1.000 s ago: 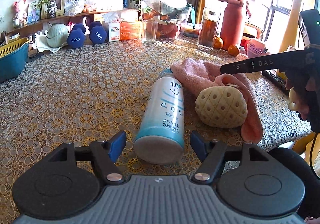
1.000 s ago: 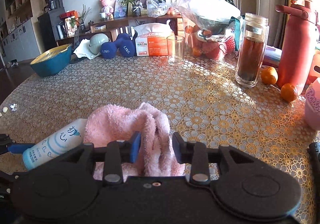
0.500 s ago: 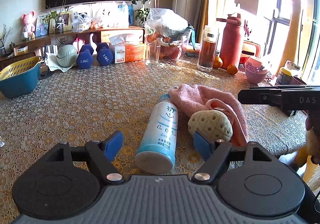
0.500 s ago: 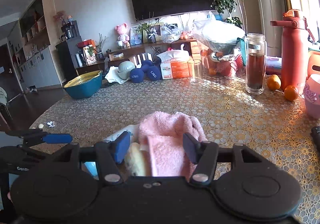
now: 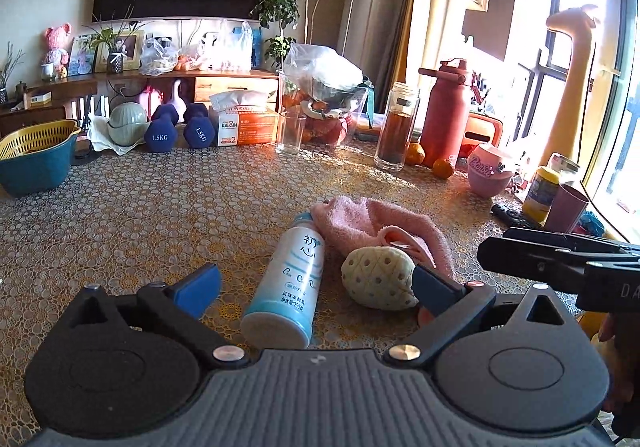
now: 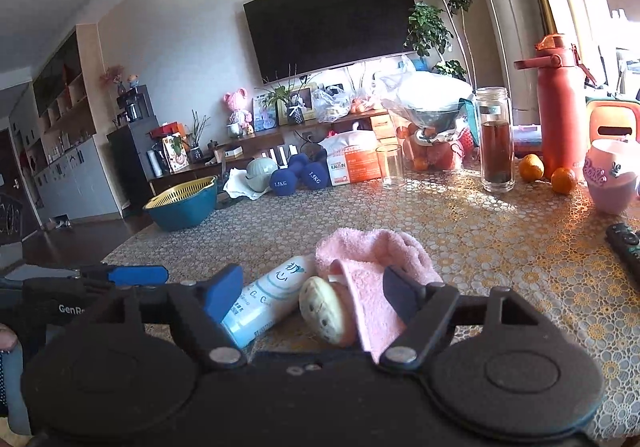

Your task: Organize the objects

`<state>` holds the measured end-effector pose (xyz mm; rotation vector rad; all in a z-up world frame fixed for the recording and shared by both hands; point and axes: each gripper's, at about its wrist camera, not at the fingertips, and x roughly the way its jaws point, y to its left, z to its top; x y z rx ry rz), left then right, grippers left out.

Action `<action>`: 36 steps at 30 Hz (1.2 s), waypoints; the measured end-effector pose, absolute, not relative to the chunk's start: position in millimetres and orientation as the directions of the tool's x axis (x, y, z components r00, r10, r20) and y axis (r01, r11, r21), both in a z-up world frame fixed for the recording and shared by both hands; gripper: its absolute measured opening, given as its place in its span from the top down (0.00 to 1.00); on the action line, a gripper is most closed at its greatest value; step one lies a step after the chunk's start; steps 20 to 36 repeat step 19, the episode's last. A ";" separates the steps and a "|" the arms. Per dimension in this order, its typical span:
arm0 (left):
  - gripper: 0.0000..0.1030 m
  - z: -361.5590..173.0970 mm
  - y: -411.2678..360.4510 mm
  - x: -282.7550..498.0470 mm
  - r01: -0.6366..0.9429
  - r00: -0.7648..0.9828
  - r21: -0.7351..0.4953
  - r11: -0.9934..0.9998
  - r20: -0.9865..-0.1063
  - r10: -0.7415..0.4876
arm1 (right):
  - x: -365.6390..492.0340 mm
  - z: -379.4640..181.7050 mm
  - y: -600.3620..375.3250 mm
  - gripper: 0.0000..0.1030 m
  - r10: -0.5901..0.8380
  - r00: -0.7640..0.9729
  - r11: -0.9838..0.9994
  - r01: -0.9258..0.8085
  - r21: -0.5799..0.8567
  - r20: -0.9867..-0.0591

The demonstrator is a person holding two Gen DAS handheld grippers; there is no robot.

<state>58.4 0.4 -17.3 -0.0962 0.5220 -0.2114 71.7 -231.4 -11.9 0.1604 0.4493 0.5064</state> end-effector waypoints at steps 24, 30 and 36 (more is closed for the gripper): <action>0.00 -20.2 -5.5 50.3 0.190 0.841 -0.139 0.972 -0.488 -0.234 | 47.1 -20.5 -220.1 0.23 0.387 0.845 0.922 -0.342 0.183 -0.370; 0.00 -20.2 -5.5 50.3 0.190 0.841 -0.139 0.972 -0.488 -0.234 | 47.1 -20.5 -220.1 0.23 0.387 0.845 0.922 -0.342 0.183 -0.370; 0.00 -20.2 -5.5 50.3 0.190 0.841 -0.139 0.972 -0.488 -0.234 | 47.1 -20.5 -220.1 0.23 0.387 0.845 0.922 -0.342 0.183 -0.370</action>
